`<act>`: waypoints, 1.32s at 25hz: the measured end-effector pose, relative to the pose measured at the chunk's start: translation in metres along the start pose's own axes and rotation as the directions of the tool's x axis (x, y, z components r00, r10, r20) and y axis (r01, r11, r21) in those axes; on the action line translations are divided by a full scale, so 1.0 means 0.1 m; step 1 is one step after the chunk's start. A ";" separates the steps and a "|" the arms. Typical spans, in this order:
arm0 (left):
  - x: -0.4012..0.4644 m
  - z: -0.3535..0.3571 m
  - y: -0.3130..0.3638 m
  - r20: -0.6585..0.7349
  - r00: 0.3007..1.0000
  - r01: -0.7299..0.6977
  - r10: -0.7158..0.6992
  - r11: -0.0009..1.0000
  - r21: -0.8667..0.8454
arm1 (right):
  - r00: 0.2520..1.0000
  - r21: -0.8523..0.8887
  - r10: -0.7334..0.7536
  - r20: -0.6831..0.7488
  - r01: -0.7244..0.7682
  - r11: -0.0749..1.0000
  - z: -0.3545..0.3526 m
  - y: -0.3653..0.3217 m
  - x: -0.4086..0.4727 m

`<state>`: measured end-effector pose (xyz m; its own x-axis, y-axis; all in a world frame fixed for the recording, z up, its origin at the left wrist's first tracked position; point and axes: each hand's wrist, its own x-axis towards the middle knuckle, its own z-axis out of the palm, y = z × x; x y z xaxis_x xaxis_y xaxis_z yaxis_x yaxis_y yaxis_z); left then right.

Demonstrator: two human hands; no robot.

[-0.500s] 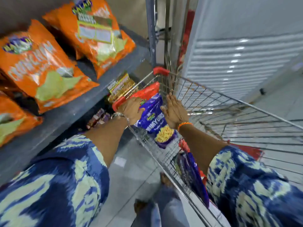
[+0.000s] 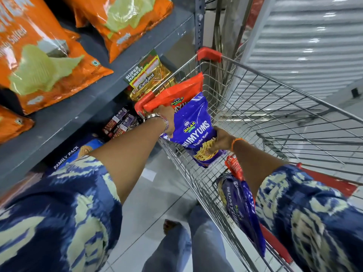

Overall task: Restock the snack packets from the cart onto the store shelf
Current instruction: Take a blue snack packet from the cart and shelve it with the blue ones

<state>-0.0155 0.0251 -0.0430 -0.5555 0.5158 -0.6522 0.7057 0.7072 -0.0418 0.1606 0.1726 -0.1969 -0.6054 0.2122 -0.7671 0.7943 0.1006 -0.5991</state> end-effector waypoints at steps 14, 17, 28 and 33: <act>-1.15 -0.96 -0.38 -0.358 0.934 -0.179 0.017 0.887 -0.425 | 0.952 0.176 -0.276 -0.129 0.296 0.939 -0.06 -0.81 -1.23; -1.81 -1.38 -0.61 -0.608 0.789 -0.323 -0.088 0.783 -0.532 | 0.893 0.165 -0.410 -0.184 0.440 0.883 -0.12 -1.35 -1.77; -4.36 -2.96 -1.75 -0.871 0.174 -0.894 -0.460 0.298 -0.336 | 0.432 0.036 -0.862 -0.265 0.898 0.439 0.33 -4.06 -3.75; -5.25 -3.54 -2.45 -0.833 -0.001 -0.956 -0.553 0.245 -0.162 | 0.255 -0.022 -0.939 -0.230 0.963 0.268 0.74 -5.20 -4.26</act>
<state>-0.0523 -0.2477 0.5770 -0.7562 0.0117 0.6543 0.6328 -0.2415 0.7357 0.0023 -0.0419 0.4247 -0.8890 0.1836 0.4195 -0.3696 0.2531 -0.8941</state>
